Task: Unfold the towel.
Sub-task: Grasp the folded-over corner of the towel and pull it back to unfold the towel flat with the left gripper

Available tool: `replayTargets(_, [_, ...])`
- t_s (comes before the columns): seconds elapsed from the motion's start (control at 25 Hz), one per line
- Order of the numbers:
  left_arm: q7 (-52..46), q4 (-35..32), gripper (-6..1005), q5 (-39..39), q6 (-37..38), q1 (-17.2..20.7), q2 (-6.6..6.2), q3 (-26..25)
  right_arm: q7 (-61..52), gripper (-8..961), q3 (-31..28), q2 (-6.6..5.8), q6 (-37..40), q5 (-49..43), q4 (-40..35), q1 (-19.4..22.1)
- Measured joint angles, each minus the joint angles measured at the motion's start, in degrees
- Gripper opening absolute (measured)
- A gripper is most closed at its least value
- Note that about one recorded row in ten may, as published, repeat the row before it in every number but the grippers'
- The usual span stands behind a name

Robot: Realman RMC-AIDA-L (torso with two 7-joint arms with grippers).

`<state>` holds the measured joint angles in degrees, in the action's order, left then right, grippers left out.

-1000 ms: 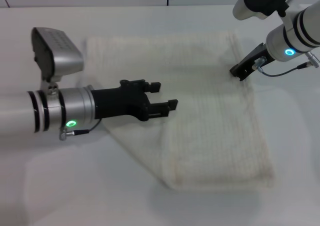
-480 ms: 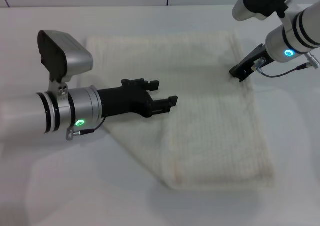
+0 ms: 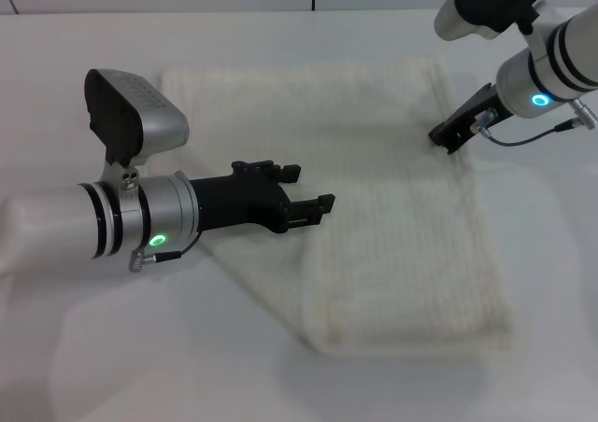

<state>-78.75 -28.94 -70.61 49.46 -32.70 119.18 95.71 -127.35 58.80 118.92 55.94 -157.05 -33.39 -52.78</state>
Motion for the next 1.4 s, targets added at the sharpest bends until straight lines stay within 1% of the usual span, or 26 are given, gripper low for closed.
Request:
replayTargets(0.56, [0.0,-0.3,708,0.0,-0.1,-0.2,0.00,2.5,0.0,0,0.0,0.00,0.0,0.0,0.0,0.1])
replayTargets(0.76, [0.0,-0.5,667,0.0,0.1,-0.2,0.00,2.6,0.0,0,0.0,0.00,-0.1,0.0,0.0,0.4])
replayTargets(0.84, [0.2,-0.6,453,0.0,0.2,-0.2,0.00,2.6,0.0,0,0.0,-0.01,-0.1,0.0,0.0,0.5])
replayTargets(1.32, [0.6,-0.8,169,-0.3,0.9,-0.2,0.00,2.7,0.0,-1,0.0,-0.01,-0.1,0.0,-0.1,0.7])
replayTargets(1.4, [0.6,-0.8,101,-0.3,1.4,-0.1,0.00,2.7,0.0,-1,0.0,-0.01,-0.1,0.0,-0.1,0.7])
